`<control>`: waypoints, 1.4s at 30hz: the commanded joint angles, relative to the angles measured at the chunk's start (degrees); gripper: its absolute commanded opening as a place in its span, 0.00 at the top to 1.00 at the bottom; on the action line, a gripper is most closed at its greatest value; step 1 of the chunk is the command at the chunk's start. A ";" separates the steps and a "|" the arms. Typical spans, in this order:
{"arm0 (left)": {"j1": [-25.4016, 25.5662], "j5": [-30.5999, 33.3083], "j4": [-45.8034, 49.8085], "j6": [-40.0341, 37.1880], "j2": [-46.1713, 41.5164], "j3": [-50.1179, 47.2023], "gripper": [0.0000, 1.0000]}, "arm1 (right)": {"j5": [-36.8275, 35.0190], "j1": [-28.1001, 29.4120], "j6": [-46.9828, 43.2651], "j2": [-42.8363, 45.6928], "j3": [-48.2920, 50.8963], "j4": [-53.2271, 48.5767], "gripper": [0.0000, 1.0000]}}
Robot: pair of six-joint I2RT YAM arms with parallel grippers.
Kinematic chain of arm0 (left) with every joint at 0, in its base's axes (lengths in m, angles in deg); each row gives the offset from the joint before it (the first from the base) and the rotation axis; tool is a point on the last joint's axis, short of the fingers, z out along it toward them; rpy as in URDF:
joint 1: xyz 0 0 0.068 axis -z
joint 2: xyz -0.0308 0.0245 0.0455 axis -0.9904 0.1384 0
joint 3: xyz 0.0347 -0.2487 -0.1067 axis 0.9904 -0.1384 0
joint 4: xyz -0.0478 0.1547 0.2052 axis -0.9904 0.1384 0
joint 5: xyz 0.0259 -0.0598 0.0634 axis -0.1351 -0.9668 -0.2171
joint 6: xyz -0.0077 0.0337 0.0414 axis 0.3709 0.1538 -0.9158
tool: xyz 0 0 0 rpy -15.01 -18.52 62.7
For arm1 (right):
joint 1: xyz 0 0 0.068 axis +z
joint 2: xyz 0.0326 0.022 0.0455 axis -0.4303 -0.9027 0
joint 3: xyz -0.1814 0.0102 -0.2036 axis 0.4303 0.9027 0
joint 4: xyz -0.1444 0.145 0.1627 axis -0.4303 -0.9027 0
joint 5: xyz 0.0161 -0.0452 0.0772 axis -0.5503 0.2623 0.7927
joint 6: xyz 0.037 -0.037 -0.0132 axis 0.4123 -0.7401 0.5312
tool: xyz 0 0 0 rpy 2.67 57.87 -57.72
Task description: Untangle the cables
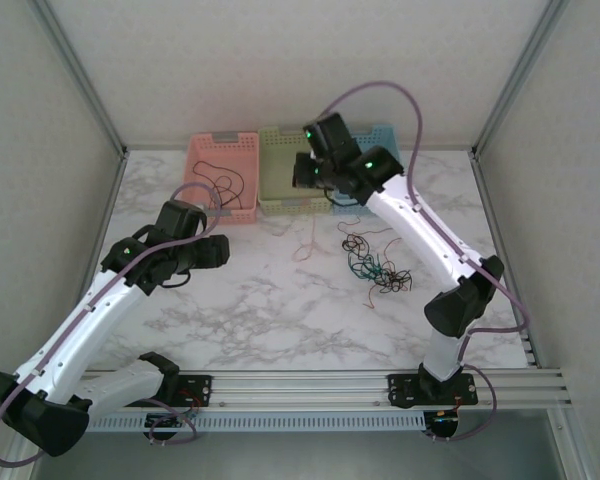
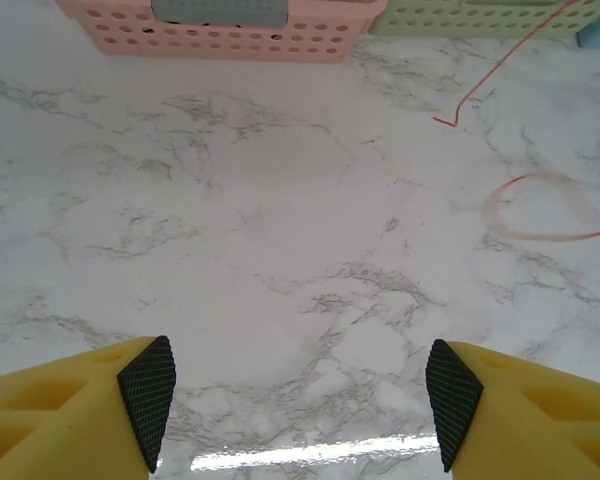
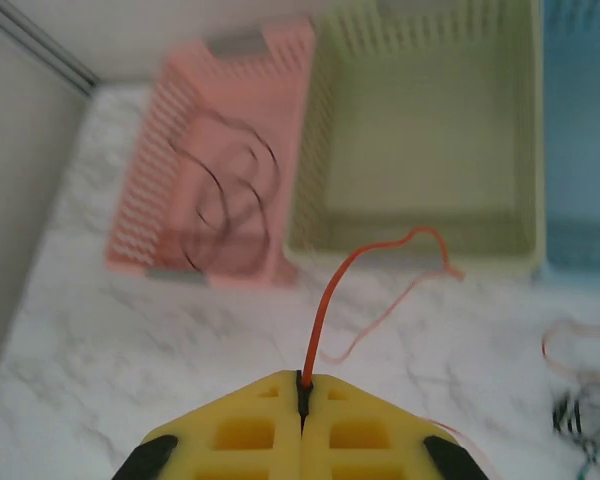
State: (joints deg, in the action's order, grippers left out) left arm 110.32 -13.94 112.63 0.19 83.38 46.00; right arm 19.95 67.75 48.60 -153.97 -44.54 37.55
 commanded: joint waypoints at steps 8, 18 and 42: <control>-0.76 2.31 1.17 -1.91 -2.38 -1.96 0.30 | -7.15 -1.19 -16.87 -17.62 -29.84 1.09 1.00; -1.02 2.57 -0.47 -2.35 -2.72 -3.63 0.30 | -9.36 -6.54 -14.30 -27.78 -33.56 13.71 1.00; -2.43 2.04 -0.93 -2.44 -2.47 -4.16 0.27 | 5.85 -8.95 -9.71 -42.95 -26.40 11.92 0.74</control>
State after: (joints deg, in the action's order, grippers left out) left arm 108.55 -12.19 111.82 -1.58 81.45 42.27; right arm 25.61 58.53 38.70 -196.86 -71.16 50.05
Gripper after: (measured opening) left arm 0.721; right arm 0.230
